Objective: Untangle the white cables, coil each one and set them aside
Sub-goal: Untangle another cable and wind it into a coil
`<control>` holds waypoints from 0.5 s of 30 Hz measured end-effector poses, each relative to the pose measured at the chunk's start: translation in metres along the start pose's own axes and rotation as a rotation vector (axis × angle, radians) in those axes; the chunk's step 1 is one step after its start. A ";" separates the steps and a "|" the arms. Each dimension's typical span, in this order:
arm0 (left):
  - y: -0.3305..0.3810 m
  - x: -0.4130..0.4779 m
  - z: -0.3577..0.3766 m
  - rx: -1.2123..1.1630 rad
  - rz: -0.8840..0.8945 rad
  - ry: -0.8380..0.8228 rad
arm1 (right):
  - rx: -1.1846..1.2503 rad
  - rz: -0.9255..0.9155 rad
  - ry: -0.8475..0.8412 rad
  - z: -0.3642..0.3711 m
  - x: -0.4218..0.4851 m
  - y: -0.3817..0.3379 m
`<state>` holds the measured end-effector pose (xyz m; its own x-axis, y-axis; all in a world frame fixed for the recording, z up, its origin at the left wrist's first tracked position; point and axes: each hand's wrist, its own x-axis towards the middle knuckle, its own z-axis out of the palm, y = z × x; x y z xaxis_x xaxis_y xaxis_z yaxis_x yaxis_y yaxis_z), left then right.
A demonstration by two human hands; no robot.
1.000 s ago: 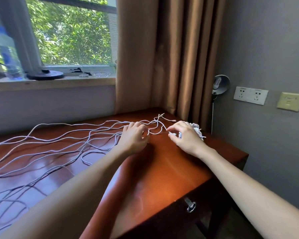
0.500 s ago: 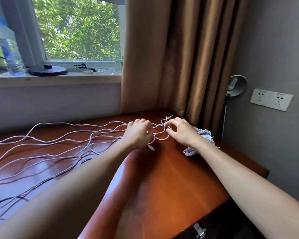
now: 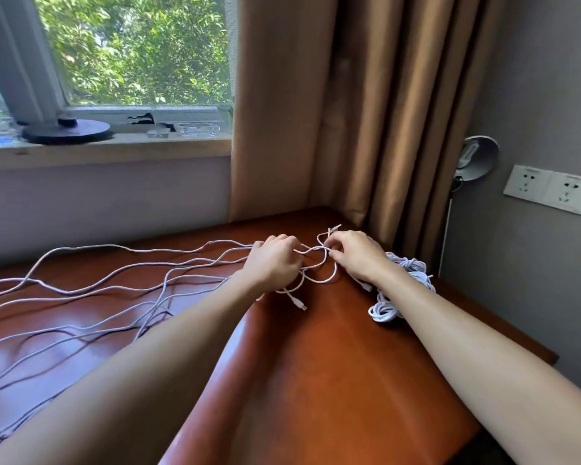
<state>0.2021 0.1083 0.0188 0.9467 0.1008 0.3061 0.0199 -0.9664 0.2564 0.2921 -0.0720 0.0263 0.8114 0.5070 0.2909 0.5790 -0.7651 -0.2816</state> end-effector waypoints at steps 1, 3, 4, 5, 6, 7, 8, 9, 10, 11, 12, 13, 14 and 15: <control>-0.001 0.000 0.000 -0.006 -0.001 0.001 | 0.028 -0.001 0.015 0.000 0.000 0.000; -0.003 -0.002 -0.003 -0.018 -0.001 0.014 | 0.143 -0.013 0.077 -0.001 0.001 -0.002; -0.004 -0.003 -0.006 -0.025 -0.003 0.020 | 0.202 -0.027 0.107 -0.002 0.001 -0.004; -0.005 -0.005 -0.009 -0.028 -0.007 0.022 | 0.249 -0.047 0.128 -0.005 0.001 -0.006; -0.006 -0.008 -0.012 -0.025 -0.013 0.025 | 0.285 -0.070 0.145 -0.007 0.001 -0.009; -0.006 -0.010 -0.016 -0.019 -0.020 0.031 | 0.317 -0.089 0.160 -0.011 0.000 -0.013; -0.007 -0.014 -0.021 -0.017 -0.031 0.044 | 0.352 -0.106 0.173 -0.015 -0.002 -0.018; -0.007 -0.017 -0.026 -0.021 -0.043 0.060 | 0.388 -0.120 0.184 -0.020 -0.005 -0.024; -0.007 -0.022 -0.032 -0.028 -0.055 0.077 | 0.425 -0.130 0.191 -0.025 -0.008 -0.031; -0.007 -0.027 -0.039 -0.036 -0.066 0.089 | 0.463 -0.140 0.192 -0.029 -0.012 -0.038; -0.006 -0.033 -0.045 -0.042 -0.072 0.098 | 0.500 -0.154 0.185 -0.032 -0.015 -0.044; -0.005 -0.040 -0.051 -0.048 -0.077 0.109 | 0.532 -0.171 0.169 -0.034 -0.018 -0.051; -0.004 -0.048 -0.056 -0.054 -0.080 0.123 | 0.561 -0.191 0.146 -0.036 -0.021 -0.058; -0.003 -0.057 -0.062 -0.065 -0.085 0.136 | 0.590 -0.209 0.118 -0.037 -0.025 -0.066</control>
<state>0.1286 0.1205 0.0574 0.8900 0.2168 0.4011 0.0730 -0.9361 0.3441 0.2307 -0.0486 0.0713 0.6818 0.5488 0.4837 0.6981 -0.2902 -0.6546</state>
